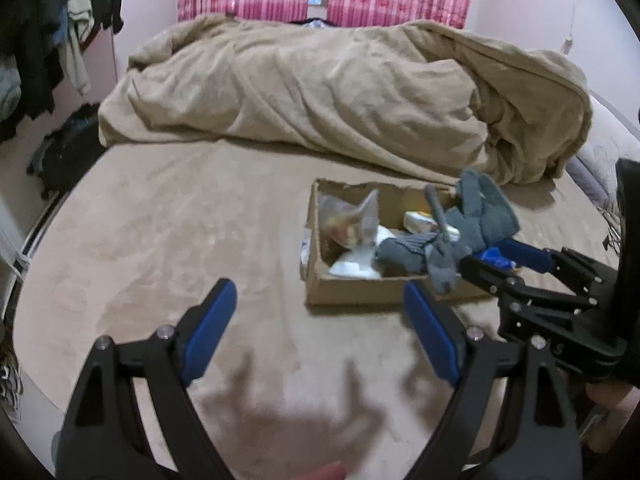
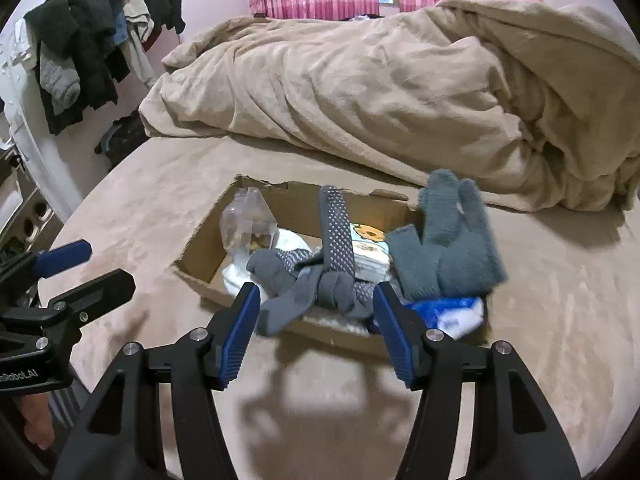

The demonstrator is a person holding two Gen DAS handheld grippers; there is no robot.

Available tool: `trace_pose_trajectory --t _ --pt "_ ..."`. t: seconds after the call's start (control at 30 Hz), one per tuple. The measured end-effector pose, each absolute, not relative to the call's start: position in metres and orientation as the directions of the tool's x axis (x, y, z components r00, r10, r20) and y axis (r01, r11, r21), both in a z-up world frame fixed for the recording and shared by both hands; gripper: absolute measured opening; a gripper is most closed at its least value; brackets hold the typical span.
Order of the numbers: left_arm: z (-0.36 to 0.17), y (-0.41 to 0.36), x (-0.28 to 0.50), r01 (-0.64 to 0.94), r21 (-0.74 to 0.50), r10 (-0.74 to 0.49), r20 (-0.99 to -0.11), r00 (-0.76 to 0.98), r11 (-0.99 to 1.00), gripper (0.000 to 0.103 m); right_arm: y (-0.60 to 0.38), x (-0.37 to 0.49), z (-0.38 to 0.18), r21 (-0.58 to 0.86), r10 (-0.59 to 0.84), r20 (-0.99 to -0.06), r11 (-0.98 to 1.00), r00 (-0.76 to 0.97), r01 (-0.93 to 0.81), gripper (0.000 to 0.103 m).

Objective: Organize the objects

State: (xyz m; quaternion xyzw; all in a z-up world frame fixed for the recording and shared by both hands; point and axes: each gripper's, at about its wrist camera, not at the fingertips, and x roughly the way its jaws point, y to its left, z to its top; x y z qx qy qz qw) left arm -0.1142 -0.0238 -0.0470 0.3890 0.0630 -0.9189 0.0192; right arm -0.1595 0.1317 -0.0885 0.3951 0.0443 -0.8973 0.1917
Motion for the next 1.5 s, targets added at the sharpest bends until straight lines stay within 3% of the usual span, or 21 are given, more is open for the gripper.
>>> trace_pose_trajectory --t 0.4,0.97,1.13,1.5 --pt "-0.023 0.004 -0.052 0.046 -0.109 0.045 -0.704 -0.708 -0.993 0.087 0.162 -0.091 -0.062 0.075 -0.284 -0.711 -0.940 -0.643 0.332 0.062" --pt "-0.041 0.026 -0.025 0.040 -0.104 0.052 -0.750 -0.660 -0.994 0.087 0.181 -0.040 -0.068 0.095 -0.265 -0.730 -0.952 -0.630 0.291 0.063" --pt "-0.041 0.029 -0.026 0.038 -0.096 0.048 -0.754 -0.655 -0.995 0.087 0.182 -0.039 -0.067 0.092 -0.267 -0.716 -0.952 -0.645 0.291 0.076" --pt "-0.042 0.030 -0.028 0.034 -0.090 0.046 -0.759 -0.649 -0.995 0.087 0.184 -0.040 -0.069 0.096 -0.267 -0.718 -0.953 -0.643 0.288 0.076"
